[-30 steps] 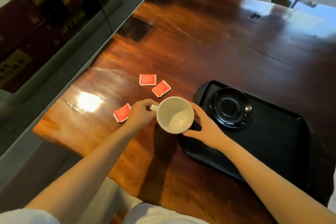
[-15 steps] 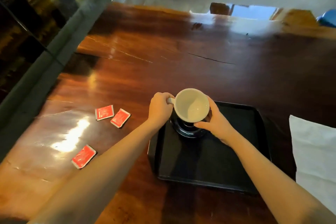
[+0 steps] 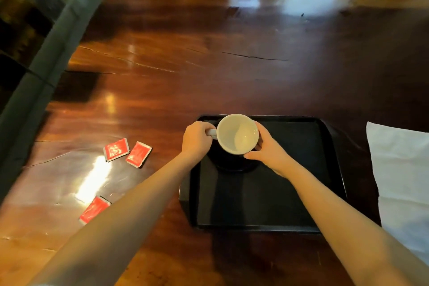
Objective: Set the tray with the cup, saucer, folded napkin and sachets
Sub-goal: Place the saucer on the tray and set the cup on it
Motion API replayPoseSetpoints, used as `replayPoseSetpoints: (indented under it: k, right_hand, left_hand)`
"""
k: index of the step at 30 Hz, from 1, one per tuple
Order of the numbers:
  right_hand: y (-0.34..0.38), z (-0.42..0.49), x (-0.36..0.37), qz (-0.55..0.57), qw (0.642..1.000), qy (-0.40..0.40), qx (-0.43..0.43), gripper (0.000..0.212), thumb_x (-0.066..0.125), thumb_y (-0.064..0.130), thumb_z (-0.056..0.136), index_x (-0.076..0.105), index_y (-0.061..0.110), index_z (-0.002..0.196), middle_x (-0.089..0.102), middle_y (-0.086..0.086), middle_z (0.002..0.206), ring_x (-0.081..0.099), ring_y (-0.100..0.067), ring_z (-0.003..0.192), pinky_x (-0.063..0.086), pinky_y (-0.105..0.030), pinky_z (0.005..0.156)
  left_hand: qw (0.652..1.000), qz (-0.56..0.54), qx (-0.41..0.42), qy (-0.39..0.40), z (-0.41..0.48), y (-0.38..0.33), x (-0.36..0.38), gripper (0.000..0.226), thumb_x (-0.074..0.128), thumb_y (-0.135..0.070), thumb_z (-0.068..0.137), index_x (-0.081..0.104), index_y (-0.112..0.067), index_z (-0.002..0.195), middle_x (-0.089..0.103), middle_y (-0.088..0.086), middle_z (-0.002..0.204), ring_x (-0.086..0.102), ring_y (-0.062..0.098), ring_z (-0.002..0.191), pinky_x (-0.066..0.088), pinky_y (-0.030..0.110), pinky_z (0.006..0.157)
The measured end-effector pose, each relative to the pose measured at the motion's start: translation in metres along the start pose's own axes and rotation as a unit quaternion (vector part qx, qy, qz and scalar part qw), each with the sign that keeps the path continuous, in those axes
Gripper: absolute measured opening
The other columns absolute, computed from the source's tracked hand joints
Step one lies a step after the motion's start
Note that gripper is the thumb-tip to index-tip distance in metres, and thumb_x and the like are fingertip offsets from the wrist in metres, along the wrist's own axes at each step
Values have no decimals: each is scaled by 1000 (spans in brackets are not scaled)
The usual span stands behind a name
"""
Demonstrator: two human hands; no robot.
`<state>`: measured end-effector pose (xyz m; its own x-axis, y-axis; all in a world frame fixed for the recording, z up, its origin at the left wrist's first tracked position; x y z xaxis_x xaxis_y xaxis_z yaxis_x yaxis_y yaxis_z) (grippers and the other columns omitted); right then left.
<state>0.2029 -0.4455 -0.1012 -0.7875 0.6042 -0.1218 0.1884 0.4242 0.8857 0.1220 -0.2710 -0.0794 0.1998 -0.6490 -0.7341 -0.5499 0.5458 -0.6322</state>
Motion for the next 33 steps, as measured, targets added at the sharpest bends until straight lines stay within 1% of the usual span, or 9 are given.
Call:
replayPoseSetpoints:
  k: [5, 9, 12, 16, 20, 24, 26, 28, 33]
  right_hand:
    - [-6, 3, 4, -9, 1000, 7, 14, 94, 70, -10, 70, 24, 30, 142, 32, 2, 144, 32, -19, 133, 35, -46, 109]
    - [-10, 5, 6, -12, 1000, 12, 17, 94, 71, -8, 71, 24, 30, 143, 33, 2, 144, 32, -19, 134, 34, -46, 110]
    - [-10, 5, 6, -7, 1000, 14, 24, 93, 70, -8, 72, 23, 31, 142, 31, 2, 144, 31, -17, 133, 33, -42, 109]
    - [-7, 4, 5, -9, 999, 22, 33, 93, 68, -9, 73, 20, 31, 143, 29, 1, 145, 30, -16, 131, 32, -41, 108]
    - [-6, 4, 4, -16, 998, 31, 50, 90, 69, -8, 74, 22, 29, 142, 31, -2, 145, 30, -21, 134, 30, -44, 111]
    - [-1, 1, -5, -45, 995, 40, 75, 87, 68, -5, 76, 22, 22, 144, 30, -4, 148, 30, -23, 136, 29, -44, 111]
    - [2, -5, -14, -71, 993, 49, 78, 86, 68, -1, 77, 20, 18, 146, 29, -4, 150, 29, -23, 138, 28, -41, 111]
    - [6, -15, -29, -96, 991, 53, 79, 82, 67, 3, 80, 22, 18, 146, 30, -3, 151, 30, -21, 138, 30, -36, 109]
    - [7, -60, -84, -140, 987, 7, 73, 72, 66, 11, 83, 28, 21, 143, 37, -2, 147, 38, -19, 133, 37, -35, 102]
  left_hand:
    - [1000, 18, -10, 5, 1, 8, 6, 28, 48, 6, 80, 72, -6, 88, 69, 11, 89, 60, 25, 85, 41, 29, 66]
    - [999, 38, -2, 3, 1, 10, 5, 26, 49, 6, 81, 71, -4, 89, 58, 7, 92, 50, 18, 84, 38, 29, 69]
    - [999, 42, 1, 13, 5, 14, 7, 26, 49, 5, 80, 71, -6, 89, 57, 6, 94, 47, 15, 84, 36, 28, 68]
    - [999, 45, -4, 25, 8, 17, 9, 25, 50, 4, 79, 70, -8, 88, 58, 6, 94, 50, 17, 87, 35, 28, 68]
    - [997, 60, 8, 57, 7, 16, 7, 26, 51, 4, 77, 70, -8, 91, 64, 9, 94, 57, 22, 88, 36, 28, 66]
    - [994, 85, 17, 73, 4, 13, -3, 39, 55, 0, 77, 63, -11, 112, 63, 9, 110, 59, 23, 97, 45, 29, 76]
    - [992, 100, 24, 71, 2, 10, -11, 39, 56, -2, 76, 63, -13, 113, 63, 8, 113, 60, 23, 99, 50, 35, 83]
    - [992, 107, 31, 65, 0, 3, -21, 38, 55, -3, 76, 63, -13, 112, 63, 8, 114, 60, 23, 99, 51, 38, 86]
    - [991, 107, 70, 29, -14, -44, -32, 37, 56, -4, 78, 62, -13, 113, 63, 9, 111, 60, 24, 98, 50, 36, 86]
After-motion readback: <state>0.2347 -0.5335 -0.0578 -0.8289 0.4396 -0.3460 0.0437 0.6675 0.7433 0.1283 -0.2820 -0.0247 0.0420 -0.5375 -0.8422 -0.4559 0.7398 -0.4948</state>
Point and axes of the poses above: each hand's wrist, its own z-axis towards the middle knuckle, its own x-axis out of the palm, y = z × x, the point moved 4 cm from there along z, towards the middle knuckle
